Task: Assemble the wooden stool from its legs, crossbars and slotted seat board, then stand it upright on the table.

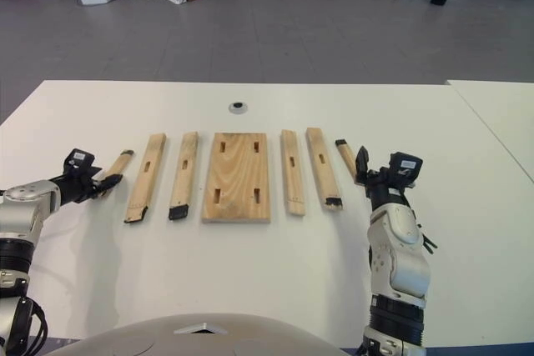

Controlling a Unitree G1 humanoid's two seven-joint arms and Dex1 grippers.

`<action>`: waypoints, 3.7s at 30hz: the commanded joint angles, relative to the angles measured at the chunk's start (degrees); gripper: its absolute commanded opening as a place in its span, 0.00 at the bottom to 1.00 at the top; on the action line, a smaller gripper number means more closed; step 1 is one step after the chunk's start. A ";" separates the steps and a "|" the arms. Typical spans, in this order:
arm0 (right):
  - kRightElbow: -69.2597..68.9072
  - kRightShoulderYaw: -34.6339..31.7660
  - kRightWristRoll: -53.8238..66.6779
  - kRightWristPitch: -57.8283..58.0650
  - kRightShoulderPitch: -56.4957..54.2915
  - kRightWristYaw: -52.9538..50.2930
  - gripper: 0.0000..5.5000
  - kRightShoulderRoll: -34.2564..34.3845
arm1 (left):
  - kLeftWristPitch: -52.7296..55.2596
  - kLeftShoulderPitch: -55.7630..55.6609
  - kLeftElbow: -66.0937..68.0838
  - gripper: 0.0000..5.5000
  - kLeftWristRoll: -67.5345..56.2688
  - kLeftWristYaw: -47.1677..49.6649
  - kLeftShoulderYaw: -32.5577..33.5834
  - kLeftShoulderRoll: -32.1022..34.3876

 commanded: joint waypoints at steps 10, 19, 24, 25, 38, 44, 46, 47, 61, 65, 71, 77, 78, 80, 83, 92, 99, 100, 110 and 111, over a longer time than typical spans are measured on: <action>-0.65 -0.13 0.33 1.28 -1.20 -0.89 0.65 -0.72 | 1.06 1.60 3.04 0.26 0.30 -6.63 -2.35 0.73; -3.40 -2.55 7.32 5.89 -6.72 -2.57 0.65 0.28 | -4.60 -10.52 -1.55 0.23 -4.07 -4.61 0.09 -4.92; -11.19 0.98 15.39 15.18 -14.47 -4.66 0.65 1.76 | -6.68 -17.96 -10.77 0.23 -7.11 -6.34 -1.25 -8.14; -12.40 2.60 16.58 16.72 -16.08 -5.04 0.65 2.41 | -6.42 -18.57 -12.99 0.23 -7.42 -6.81 -2.66 -9.38; -13.75 8.11 34.58 23.64 -27.29 -12.58 0.65 13.60 | -1.97 -18.05 -30.80 0.23 -11.37 -6.25 -12.70 -21.76; -13.09 8.39 36.90 24.29 -27.72 -13.06 0.55 12.57 | -1.39 -17.38 -32.19 0.23 -11.43 -5.35 -13.71 -23.30; -13.06 8.93 36.97 24.53 -27.66 -12.89 0.48 11.99 | -2.03 -17.34 -31.71 0.23 -10.97 -5.39 -13.92 -23.11; -13.01 9.06 36.97 24.51 -27.66 -12.85 0.45 11.82 | -2.39 -17.24 -31.48 0.23 -10.66 -5.51 -14.14 -22.92; -11.61 8.71 38.39 24.11 -27.77 -13.79 0.08 9.83 | -4.72 -16.10 -30.52 0.23 -10.17 -3.00 -14.02 -23.93; -11.50 8.98 37.62 23.91 -27.54 -13.77 0.08 9.30 | -5.63 -16.02 -29.50 0.30 -11.66 -1.39 -11.61 -25.78; -8.51 11.32 16.09 17.75 -24.53 -14.44 0.08 -1.88 | -5.94 -12.59 -27.37 0.45 -10.33 0.24 -10.07 -25.21; 0.26 17.77 2.89 9.15 -17.00 -8.67 0.08 -3.41 | -6.53 -10.73 -26.88 0.45 -9.04 5.08 -9.27 -26.61; 0.70 17.92 2.35 8.56 -16.73 -8.03 0.08 -2.73 | -6.40 -10.57 -26.90 0.45 -8.91 5.65 -9.30 -26.86; 1.39 18.30 2.02 7.82 -16.66 -7.26 0.08 -1.10 | -6.11 -10.04 -26.91 0.45 -8.51 6.99 -9.25 -27.34; 2.70 18.57 0.72 7.01 -17.78 -6.36 0.08 0.54 | -5.81 -9.30 -27.31 0.45 -8.40 8.25 -9.67 -28.12; 5.34 18.43 -1.63 5.95 -18.24 -4.82 0.08 3.74 | -5.65 -8.64 -27.86 0.45 -8.82 9.46 -10.09 -28.88; 5.98 16.32 -1.93 5.99 -17.92 -5.09 0.08 4.17 | -5.84 -8.75 -27.28 0.45 -8.77 9.51 -9.85 -28.57; 5.55 16.33 -2.02 6.25 -17.67 -5.12 0.08 4.32 | -5.89 -8.87 -27.18 0.45 -8.78 9.48 -9.61 -28.35; 3.71 16.14 -3.29 7.57 -15.81 -6.06 0.08 6.45 | -6.07 -7.99 -27.44 0.45 -8.32 9.58 -10.12 -28.53; 3.93 15.75 -3.64 7.81 -15.63 -6.81 0.08 6.64 | -6.10 -8.03 -27.39 0.45 -8.35 9.55 -10.12 -28.47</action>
